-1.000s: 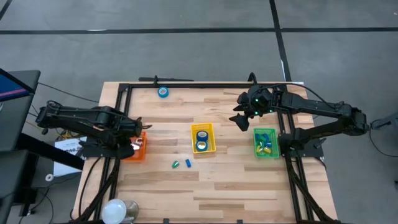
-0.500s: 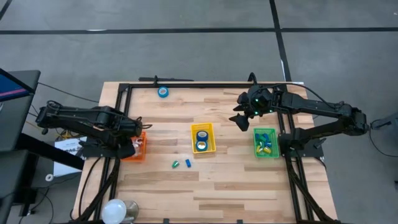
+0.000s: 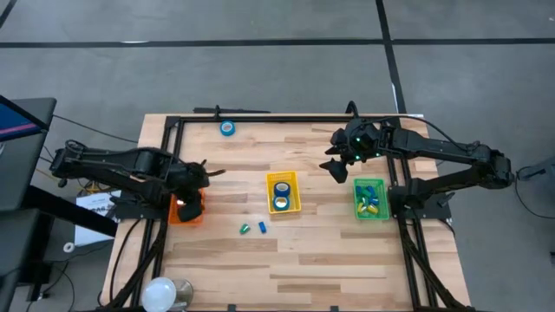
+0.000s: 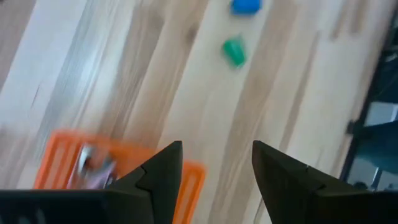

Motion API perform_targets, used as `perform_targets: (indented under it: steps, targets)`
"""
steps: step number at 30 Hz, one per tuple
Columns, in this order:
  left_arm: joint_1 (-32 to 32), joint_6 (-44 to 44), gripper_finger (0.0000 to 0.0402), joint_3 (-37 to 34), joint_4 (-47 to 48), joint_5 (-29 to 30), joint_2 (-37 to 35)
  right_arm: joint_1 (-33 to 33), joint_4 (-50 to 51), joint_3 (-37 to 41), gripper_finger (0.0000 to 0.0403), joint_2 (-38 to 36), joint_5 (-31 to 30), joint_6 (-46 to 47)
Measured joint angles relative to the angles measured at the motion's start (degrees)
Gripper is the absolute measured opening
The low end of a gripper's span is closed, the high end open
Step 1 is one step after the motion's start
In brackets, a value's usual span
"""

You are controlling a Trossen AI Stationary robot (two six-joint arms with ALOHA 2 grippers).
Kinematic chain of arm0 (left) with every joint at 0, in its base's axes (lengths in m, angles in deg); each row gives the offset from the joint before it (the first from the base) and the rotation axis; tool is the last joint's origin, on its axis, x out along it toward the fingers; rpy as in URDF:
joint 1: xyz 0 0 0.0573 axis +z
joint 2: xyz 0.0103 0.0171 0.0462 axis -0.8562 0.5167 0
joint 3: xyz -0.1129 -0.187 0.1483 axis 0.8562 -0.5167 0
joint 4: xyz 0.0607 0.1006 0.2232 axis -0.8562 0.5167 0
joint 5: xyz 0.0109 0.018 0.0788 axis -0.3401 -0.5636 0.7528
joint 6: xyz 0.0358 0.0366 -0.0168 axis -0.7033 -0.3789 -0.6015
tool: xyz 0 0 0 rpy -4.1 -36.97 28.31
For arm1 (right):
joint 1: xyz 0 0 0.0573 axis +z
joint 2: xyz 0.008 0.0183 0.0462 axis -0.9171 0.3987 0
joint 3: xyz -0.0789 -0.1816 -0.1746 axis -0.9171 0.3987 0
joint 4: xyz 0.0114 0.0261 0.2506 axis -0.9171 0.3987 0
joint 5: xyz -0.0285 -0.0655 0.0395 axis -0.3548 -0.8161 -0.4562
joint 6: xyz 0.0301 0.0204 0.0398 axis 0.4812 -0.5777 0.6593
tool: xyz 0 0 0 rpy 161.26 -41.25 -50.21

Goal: Pick and place Stapler, Stapler remover, tape
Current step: Put the green stapler into the green basket

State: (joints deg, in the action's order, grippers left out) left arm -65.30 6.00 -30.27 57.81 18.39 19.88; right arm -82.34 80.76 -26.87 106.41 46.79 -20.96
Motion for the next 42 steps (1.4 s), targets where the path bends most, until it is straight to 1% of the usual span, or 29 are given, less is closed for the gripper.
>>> perform_targets:
  steps: [4, 7, 20, 23, 29, 33, 35, 38, 42]
  targets:
    - [0.00, -2.42, 0.0184, 0.00, -7.46, 0.04, 0.47, 0.00, 0.00, 0.00, 0.0276, 0.00, 0.00, -0.02]
    - [0.00, -2.79, 0.0185, 0.00, -10.18, 0.08, 2.15, 0.02, 0.00, 0.00, 0.0276, 0.00, 0.00, 0.00]
    - [0.09, -1.85, 0.0195, 0.87, -16.58, 0.00, 16.16, 0.04, -0.34, -0.02, 0.0276, 0.00, 0.02, -1.53]
    - [0.11, -2.15, 0.0196, 3.35, -17.23, -0.02, 18.76, 0.04, -0.61, -0.02, 0.0276, 0.00, 0.04, -1.94]
    - [0.11, -2.35, 0.0191, 8.90, -17.38, -0.02, 22.18, 0.04, -0.59, -0.02, 0.0276, -0.15, 0.10, -5.80]
    - [0.09, -1.74, 0.0186, 11.31, -17.32, -0.02, 24.81, 0.05, -0.58, -0.02, 0.0276, -0.15, 1.66, -8.07]
    - [0.07, -0.88, 0.0183, 12.08, -17.53, -0.02, 26.27, 0.09, -0.57, -0.02, 0.0276, -0.15, 2.93, -8.98]
    - [0.07, 0.18, 0.0178, 12.37, -17.62, -0.02, 28.58, 0.11, -0.55, -0.02, 0.0276, -0.17, 3.28, -9.05]
    - [0.07, 4.80, 0.0173, 12.37, -17.63, -0.04, 31.77, 0.11, -0.52, -0.02, 0.0276, -0.17, 3.28, -9.03]
